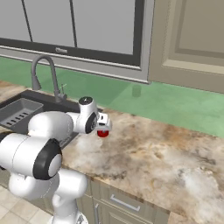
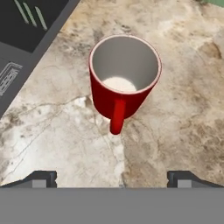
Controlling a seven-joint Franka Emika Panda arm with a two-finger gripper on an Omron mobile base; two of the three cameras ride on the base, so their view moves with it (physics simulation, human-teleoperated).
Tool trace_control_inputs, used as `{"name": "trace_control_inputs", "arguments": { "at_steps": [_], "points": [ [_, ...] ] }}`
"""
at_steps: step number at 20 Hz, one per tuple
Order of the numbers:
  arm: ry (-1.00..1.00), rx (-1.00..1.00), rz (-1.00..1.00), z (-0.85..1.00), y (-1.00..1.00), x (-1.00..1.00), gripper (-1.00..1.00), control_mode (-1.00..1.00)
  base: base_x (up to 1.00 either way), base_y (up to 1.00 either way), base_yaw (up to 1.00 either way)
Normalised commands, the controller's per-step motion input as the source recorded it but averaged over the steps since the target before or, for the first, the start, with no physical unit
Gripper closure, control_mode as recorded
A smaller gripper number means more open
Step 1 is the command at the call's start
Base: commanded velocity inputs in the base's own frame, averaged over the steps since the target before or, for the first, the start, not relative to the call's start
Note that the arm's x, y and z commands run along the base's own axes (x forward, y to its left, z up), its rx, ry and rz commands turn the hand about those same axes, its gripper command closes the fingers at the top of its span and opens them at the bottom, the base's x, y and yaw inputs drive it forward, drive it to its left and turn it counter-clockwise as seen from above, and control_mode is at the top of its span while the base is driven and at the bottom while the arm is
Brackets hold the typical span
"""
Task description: Clear the mugs and bowl far away from the sink.
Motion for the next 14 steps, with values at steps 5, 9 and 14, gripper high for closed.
{"name": "trace_control_inputs", "arguments": {
  "at_steps": [5, 9, 14],
  "points": [
    [0.0, 0.0, 0.0, -0.08, 0.0, 0.32, -1.0, -1.0, 0.0, 0.0, 0.0],
    [0.0, 0.01, 0.0, -0.11, 0.0, 0.25, -1.0, -1.0, 0.0, 0.0, 0.0],
    [0.0, 0.02, 0.0, -0.15, 0.0, 0.2, -1.0, -1.0, 0.0, 0.0, 0.0]
  ]
}}
